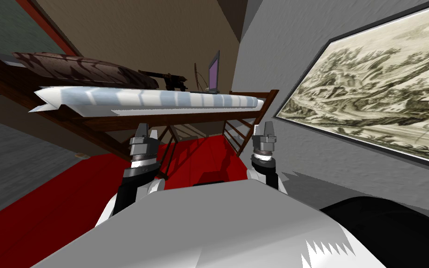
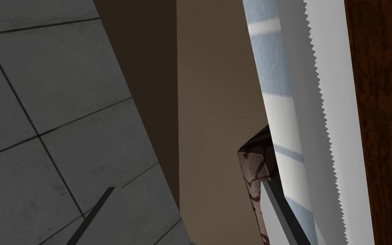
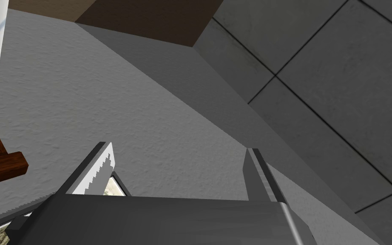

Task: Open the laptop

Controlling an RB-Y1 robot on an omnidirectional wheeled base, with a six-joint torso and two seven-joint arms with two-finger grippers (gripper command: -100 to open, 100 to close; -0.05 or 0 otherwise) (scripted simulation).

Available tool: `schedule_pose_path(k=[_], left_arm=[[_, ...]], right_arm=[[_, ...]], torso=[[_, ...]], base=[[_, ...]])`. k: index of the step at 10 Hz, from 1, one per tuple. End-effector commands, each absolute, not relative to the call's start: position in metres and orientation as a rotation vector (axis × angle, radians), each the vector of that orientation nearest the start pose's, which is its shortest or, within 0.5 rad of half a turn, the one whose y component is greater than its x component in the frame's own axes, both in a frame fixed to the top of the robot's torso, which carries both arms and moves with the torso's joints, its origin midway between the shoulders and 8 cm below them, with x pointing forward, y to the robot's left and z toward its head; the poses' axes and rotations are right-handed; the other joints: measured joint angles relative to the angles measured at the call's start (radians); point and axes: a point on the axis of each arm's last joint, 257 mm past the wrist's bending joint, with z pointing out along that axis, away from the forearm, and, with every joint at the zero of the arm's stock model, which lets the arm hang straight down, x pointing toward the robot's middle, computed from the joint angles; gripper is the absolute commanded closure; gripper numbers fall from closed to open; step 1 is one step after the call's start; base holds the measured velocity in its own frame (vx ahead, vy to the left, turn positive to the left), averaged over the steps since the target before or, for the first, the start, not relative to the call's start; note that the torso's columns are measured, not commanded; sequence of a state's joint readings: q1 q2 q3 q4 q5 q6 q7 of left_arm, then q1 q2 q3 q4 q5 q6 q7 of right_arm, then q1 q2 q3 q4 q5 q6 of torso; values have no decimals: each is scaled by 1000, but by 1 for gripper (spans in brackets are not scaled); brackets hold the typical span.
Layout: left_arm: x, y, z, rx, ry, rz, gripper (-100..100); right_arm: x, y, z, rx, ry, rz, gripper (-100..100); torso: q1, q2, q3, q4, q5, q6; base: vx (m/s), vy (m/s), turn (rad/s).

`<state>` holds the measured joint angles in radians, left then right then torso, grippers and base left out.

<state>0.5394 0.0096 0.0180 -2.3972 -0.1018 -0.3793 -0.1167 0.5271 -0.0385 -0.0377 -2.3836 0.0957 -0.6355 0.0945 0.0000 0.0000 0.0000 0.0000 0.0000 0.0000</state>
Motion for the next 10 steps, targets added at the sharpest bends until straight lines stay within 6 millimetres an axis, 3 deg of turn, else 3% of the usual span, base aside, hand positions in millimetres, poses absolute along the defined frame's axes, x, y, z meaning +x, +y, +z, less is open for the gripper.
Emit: schedule_pose_path(k=[1,9,10], left_arm=[[338,277,40,-571,726,-1081,0],[338,277,40,-571,726,-1081,0],[342,270,44,-535,748,-1089,-100]], right_arm=[[296,-261,82,356,570,1156,0],[296,-261,82,356,570,1156,0],[296,-261,82,356,570,1156,0]], torso=[[0,0,0,0,0,0],[0,0,0,0,0,0],[0,0,0,0,0,0]], base=[[0,0,0],[0,0,0],[-2,-16,-8]])
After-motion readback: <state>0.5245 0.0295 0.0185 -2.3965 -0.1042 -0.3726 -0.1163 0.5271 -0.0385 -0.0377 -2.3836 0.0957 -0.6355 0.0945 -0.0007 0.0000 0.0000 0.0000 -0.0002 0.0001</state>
